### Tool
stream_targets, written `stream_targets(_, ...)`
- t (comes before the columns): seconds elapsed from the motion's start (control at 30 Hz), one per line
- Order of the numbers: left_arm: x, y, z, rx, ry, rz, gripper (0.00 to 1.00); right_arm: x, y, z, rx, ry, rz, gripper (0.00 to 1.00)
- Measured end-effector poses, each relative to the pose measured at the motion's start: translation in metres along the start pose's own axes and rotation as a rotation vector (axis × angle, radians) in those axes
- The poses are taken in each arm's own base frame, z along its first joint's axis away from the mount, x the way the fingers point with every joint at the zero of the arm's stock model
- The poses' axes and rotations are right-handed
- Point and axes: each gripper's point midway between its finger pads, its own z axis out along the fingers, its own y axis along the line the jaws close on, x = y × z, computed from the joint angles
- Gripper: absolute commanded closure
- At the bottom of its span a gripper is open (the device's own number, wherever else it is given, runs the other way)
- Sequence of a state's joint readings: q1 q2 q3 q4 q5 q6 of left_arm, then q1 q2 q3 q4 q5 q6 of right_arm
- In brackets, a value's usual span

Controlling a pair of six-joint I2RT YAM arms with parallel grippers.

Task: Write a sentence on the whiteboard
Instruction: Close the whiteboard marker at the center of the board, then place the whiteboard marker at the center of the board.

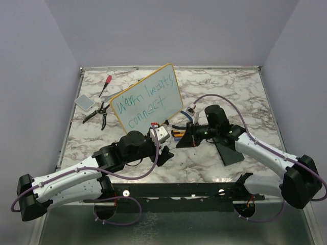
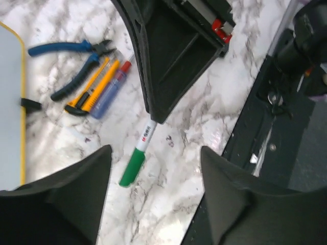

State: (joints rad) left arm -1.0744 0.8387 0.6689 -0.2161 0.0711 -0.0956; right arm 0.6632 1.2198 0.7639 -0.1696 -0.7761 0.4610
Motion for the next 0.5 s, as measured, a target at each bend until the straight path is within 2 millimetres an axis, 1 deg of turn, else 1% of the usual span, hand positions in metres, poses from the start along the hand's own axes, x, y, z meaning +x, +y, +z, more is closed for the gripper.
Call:
stream_targets(0.1,-0.017,0.008,-0.004,-0.051,-0.066,-0.003,0.16,-0.016,-0.021,-0.010,0.102,-0.079,0.027,0.98)
stream_targets(0.17,-0.021,0.015,-0.006,-0.095,-0.085,-0.008,0.14,-0.017,-0.034,-0.010,0.152,-0.094,0.046,0.97)
stream_targets(0.23,-0.023,0.026,-0.008,-0.155,-0.093,-0.019,0.12,-0.007,-0.047,-0.008,0.186,-0.080,0.073,0.96)
stream_targets(0.3,-0.025,0.036,-0.009,-0.207,-0.099,-0.031,0.05,0.008,-0.062,-0.004,0.224,-0.056,0.111,0.92)
stream_targets(0.33,-0.026,0.043,-0.010,-0.234,-0.103,-0.038,0.03,0.015,-0.069,-0.003,0.242,-0.045,0.127,0.90)
stream_targets(0.4,-0.030,0.059,-0.013,-0.295,-0.113,-0.067,0.01,0.027,-0.080,-0.003,0.276,-0.030,0.150,0.84)
stream_targets(0.43,-0.032,0.072,-0.016,-0.339,-0.122,-0.091,0.01,0.032,-0.084,-0.003,0.290,-0.025,0.158,0.79)
stream_targets(0.47,-0.032,0.078,-0.017,-0.359,-0.125,-0.104,0.01,0.033,-0.088,-0.004,0.306,-0.028,0.161,0.76)
stream_targets(0.5,-0.033,0.091,-0.021,-0.399,-0.133,-0.133,0.01,0.034,-0.091,-0.004,0.320,-0.035,0.162,0.70)
